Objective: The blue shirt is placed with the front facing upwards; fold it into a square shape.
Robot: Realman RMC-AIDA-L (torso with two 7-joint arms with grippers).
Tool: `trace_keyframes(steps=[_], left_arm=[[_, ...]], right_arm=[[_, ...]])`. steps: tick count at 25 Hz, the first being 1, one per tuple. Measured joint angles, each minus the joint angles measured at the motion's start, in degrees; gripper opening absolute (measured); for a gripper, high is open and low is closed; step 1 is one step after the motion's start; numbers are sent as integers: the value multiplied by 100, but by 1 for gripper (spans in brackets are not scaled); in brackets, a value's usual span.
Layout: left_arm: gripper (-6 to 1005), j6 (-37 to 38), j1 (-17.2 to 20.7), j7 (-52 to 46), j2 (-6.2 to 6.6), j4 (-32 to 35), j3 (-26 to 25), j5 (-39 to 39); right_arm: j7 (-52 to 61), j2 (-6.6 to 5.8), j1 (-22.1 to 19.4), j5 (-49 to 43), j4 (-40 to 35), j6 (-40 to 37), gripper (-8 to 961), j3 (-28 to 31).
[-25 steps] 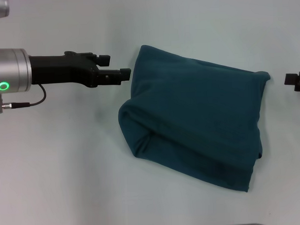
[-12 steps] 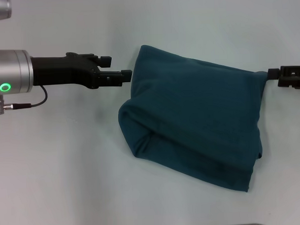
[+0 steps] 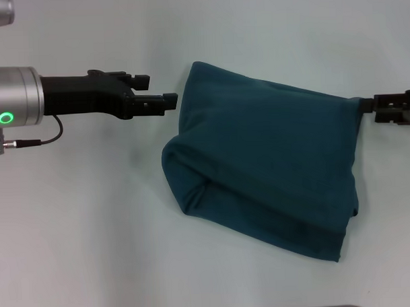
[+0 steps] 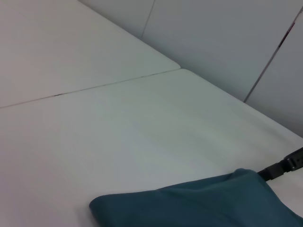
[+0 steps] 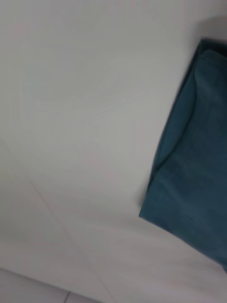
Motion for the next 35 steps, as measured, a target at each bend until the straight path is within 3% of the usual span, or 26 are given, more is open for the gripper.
trace_keyframes(steps=[35], left_arm=[[799, -61, -54, 0, 25, 26, -30, 40]], right_arm=[[145, 65, 212, 3, -204, -461, 701, -397]])
